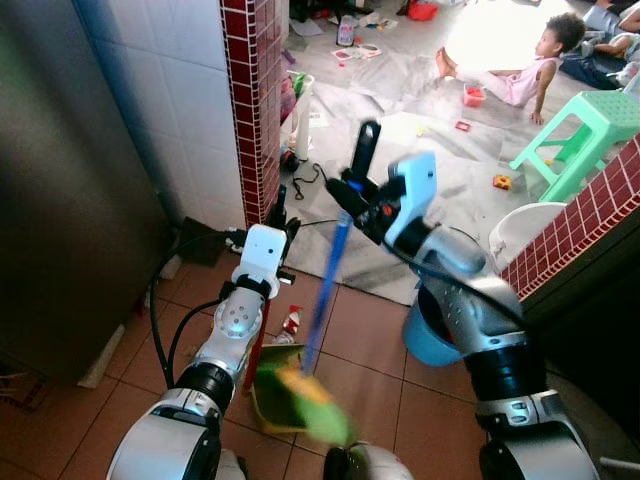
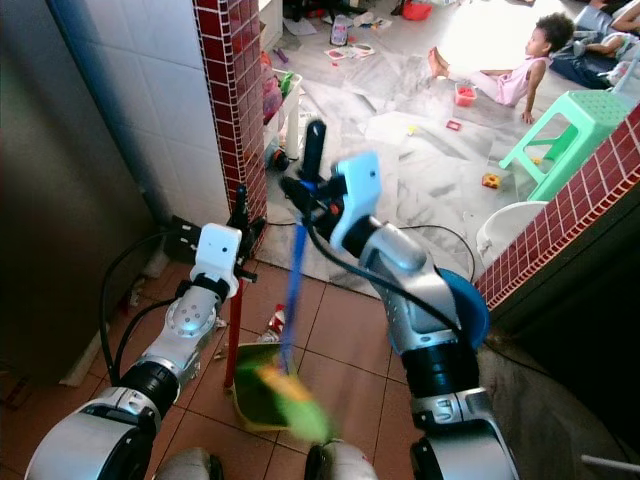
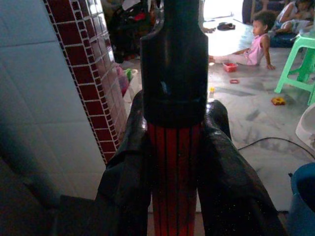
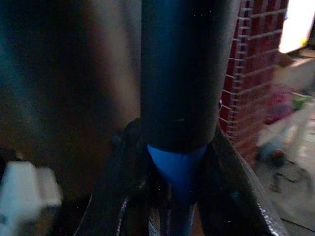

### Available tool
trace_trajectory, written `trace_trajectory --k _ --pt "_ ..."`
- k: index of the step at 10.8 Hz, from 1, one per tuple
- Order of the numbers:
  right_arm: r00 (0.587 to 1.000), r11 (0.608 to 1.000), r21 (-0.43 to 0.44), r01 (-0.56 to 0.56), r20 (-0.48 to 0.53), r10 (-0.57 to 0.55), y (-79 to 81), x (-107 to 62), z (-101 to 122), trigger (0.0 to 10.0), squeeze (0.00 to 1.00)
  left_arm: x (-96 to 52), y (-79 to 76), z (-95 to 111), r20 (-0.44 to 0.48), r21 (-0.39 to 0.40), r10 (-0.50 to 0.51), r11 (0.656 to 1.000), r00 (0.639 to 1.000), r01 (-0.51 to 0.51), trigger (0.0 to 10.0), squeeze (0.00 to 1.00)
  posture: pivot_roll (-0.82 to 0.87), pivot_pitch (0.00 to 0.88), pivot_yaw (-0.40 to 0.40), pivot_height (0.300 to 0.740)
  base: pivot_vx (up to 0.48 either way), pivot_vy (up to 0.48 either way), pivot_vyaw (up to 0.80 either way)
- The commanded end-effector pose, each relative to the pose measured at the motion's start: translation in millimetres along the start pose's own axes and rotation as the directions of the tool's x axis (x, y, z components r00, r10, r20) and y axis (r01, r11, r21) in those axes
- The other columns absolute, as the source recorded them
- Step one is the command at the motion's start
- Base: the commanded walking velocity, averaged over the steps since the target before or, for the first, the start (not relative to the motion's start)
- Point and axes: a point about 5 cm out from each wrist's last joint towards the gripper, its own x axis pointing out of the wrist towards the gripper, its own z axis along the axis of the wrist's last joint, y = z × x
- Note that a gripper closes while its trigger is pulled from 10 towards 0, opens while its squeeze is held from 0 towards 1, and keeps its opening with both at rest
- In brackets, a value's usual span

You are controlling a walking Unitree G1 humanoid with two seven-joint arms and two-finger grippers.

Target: Sweep floor

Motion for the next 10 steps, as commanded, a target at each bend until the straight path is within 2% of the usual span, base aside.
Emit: trace_trajectory --k 1,2,3,4,5,7,8,9,10 --pt "0.994 0.997 -0.070 -0.012 0.104 0.020 -0.8 3.2 34.6 10.0 0.00 1.4 -0.2 0.3 -0.001 0.048 -0.032 0.998 0.999 0.032 10.0 0.00 -0.06 0.057 -0.038 0.740 0.000 0.000 0.00" --pt "0.985 0.987 -0.139 0.076 0.167 -0.053 -12.1 4.1 50.6 10.0 0.00 1.6 -1.2 0.4 0.000 0.044 -0.042 0.998 0.999 0.042 10.0 0.00 -0.06 0.057 -0.034 0.740 0.000 0.000 0.00" --pt "0.966 0.952 -0.240 0.189 0.218 -0.137 -24.0 1.6 61.9 10.0 0.00 1.4 -2.5 0.3 0.003 0.050 -0.056 0.997 0.998 0.055 10.0 0.00 -0.06 0.055 -0.031 0.740 0.000 0.000 0.00" --pt "0.943 0.927 -0.260 0.270 0.265 -0.200 -31.8 -1.6 69.0 10.0 0.00 1.0 -3.5 0.2 0.007 0.055 -0.067 0.996 0.998 0.066 10.0 0.00 -0.05 0.052 -0.029 0.740 0.000 0.000 0.00" --pt "0.918 0.903 -0.249 0.350 0.282 -0.279 -41.2 -5.7 65.3 10.0 0.00 0.7 -5.4 0.5 0.012 0.054 -0.086 0.995 0.996 0.085 10.0 0.00 -0.05 0.050 -0.029 0.740 0.000 0.000 0.00" --pt "0.903 0.875 -0.252 0.414 0.235 -0.359 -45.8 -11.0 36.8 10.0 0.00 -0.6 -16.6 2.5 0.033 -0.025 -0.192 0.981 0.981 0.193 10.0 0.00 -0.05 0.049 -0.029 0.740 0.000 0.000 0.00" --pt "0.895 0.852 -0.279 0.444 0.179 -0.408 -43.4 -14.6 13.0 10.0 0.00 -2.6 -24.5 3.4 0.046 -0.038 -0.268 0.962 0.962 0.270 10.0 0.00 -0.05 0.049 -0.029 0.740 0.000 0.000 0.00" --pt "0.890 0.841 -0.294 0.455 0.125 -0.438 -41.6 -15.4 -1.4 10.0 0.00 -3.8 -26.8 3.6 0.054 -0.057 -0.305 0.950 0.951 0.308 10.0 0.00 -0.04 0.047 -0.031 0.740 0.000 0.000 0.00" --pt "0.878 0.838 -0.275 0.471 0.057 -0.475 -38.5 -15.7 -19.6 10.0 0.00 -5.7 -28.9 4.7 0.071 -0.053 -0.349 0.934 0.935 0.353 10.0 0.00 -0.04 0.046 -0.029 0.740 0.000 0.000 0.00"
